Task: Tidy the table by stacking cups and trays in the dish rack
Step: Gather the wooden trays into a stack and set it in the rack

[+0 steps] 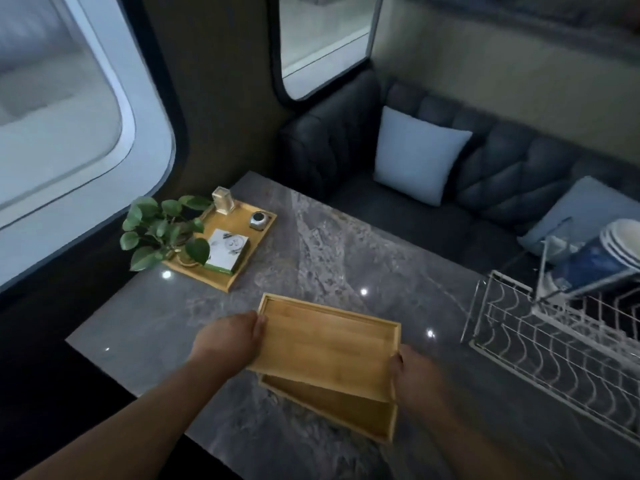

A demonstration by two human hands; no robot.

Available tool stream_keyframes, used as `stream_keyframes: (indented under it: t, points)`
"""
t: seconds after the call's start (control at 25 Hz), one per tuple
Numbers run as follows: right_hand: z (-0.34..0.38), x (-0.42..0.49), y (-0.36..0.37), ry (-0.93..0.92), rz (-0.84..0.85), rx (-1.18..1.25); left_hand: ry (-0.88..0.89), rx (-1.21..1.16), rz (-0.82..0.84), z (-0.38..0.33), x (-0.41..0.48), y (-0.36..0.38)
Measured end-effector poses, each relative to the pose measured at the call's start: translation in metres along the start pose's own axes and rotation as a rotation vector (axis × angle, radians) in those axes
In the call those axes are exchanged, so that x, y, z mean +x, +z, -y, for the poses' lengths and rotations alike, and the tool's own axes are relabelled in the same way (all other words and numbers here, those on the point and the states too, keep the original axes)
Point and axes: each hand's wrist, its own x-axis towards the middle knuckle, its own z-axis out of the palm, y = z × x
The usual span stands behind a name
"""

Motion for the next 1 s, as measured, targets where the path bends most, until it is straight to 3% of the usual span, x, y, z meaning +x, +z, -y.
stream_keyframes:
  t: [0.36,0.6,1.0]
  points:
    - [-0.051,-0.056,-0.032,0.047,-0.113,0.059,0.076,0.096,-0.005,-0.060,-0.018,-0.015]
    - [-0.038,-0.069,-0.019,0.125,-0.034,0.108,0.095,0.151,0.018,-0.050,-0.015,-0.004]
    - [-0.016,-0.054,0.033,0.226,0.034,-0.047,0.123,0.087,0.096,-0.004,0.011,0.053]
